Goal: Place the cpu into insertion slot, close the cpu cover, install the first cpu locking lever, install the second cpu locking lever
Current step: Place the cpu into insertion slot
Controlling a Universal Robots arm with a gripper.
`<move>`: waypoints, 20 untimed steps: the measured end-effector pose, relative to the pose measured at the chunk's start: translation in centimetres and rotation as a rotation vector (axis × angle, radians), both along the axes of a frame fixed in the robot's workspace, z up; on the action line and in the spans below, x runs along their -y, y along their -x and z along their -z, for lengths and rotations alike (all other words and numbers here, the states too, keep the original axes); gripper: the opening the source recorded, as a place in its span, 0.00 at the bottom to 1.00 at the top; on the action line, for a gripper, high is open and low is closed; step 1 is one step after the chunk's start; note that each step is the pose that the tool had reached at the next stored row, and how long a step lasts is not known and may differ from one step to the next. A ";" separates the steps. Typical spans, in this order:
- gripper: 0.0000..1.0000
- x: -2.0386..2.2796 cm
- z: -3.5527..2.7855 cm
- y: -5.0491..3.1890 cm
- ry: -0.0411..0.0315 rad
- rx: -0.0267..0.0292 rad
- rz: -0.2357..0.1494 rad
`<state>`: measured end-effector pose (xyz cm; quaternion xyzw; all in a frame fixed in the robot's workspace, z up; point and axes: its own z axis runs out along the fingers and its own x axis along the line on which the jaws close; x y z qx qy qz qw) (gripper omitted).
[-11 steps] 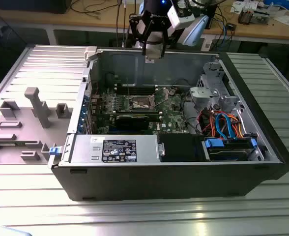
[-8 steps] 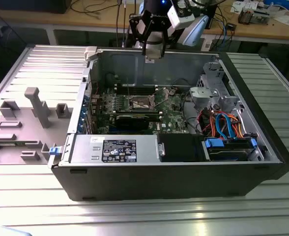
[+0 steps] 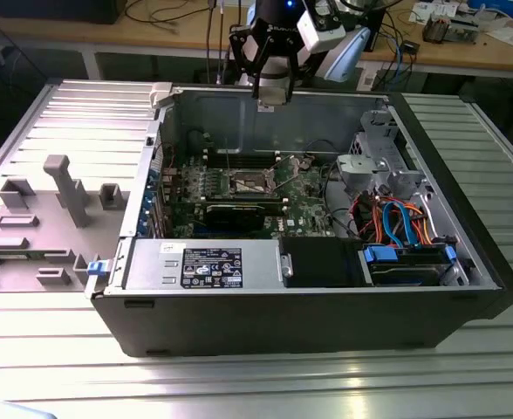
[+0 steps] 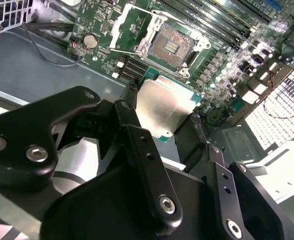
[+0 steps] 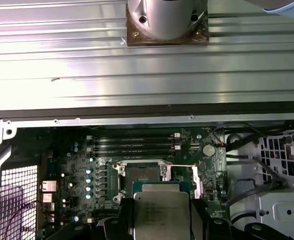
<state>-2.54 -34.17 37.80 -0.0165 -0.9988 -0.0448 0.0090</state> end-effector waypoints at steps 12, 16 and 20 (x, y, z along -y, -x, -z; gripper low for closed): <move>0.54 0.02 0.03 0.00 0.0000 0.0001 0.026; 0.54 0.11 0.05 -0.01 0.0003 0.0000 0.045; 0.54 0.11 0.08 0.00 0.0007 0.0000 0.086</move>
